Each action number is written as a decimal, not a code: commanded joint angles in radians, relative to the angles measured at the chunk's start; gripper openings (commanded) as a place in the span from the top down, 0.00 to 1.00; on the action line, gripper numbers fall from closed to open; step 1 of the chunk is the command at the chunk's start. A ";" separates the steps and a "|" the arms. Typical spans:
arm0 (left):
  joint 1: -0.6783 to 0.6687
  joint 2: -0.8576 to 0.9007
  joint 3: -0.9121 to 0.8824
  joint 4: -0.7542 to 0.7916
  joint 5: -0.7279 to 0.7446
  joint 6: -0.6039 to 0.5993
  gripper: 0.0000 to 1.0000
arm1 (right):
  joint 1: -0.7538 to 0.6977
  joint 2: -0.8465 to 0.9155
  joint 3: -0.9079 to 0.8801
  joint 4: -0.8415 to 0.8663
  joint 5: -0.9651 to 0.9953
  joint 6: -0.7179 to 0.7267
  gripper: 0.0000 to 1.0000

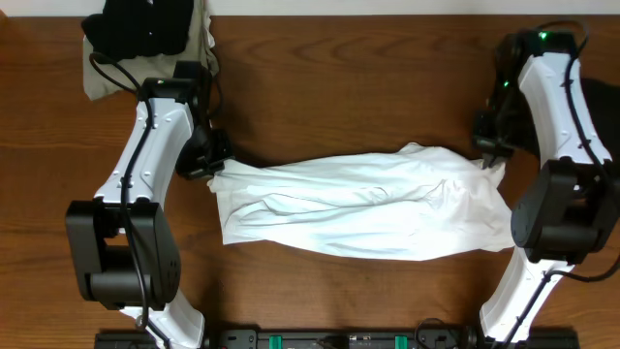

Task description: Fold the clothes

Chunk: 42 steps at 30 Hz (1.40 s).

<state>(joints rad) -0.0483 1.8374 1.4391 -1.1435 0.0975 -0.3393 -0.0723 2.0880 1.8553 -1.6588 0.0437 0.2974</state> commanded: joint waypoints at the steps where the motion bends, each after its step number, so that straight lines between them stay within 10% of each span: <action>1: 0.003 -0.006 -0.013 -0.027 -0.020 0.007 0.92 | 0.002 -0.001 -0.025 0.008 0.051 0.047 0.99; 10: 0.003 -0.006 -0.013 -0.121 -0.042 0.010 0.59 | 0.002 -0.002 -0.026 -0.043 0.151 0.118 0.98; 18: 0.003 -0.006 -0.013 -0.132 -0.042 0.029 0.49 | 0.002 -0.002 -0.026 -0.043 0.132 0.083 0.23; 30: 0.003 -0.006 -0.013 -0.026 0.018 0.029 0.49 | 0.000 -0.002 -0.026 0.221 0.008 -0.097 0.01; 42: 0.003 -0.006 -0.013 -0.019 0.056 0.041 0.49 | -0.019 0.060 -0.030 0.281 -0.158 -0.216 0.01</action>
<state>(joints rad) -0.0483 1.8374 1.4345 -1.1549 0.1474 -0.3130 -0.0765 2.1086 1.8305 -1.3689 -0.0723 0.1135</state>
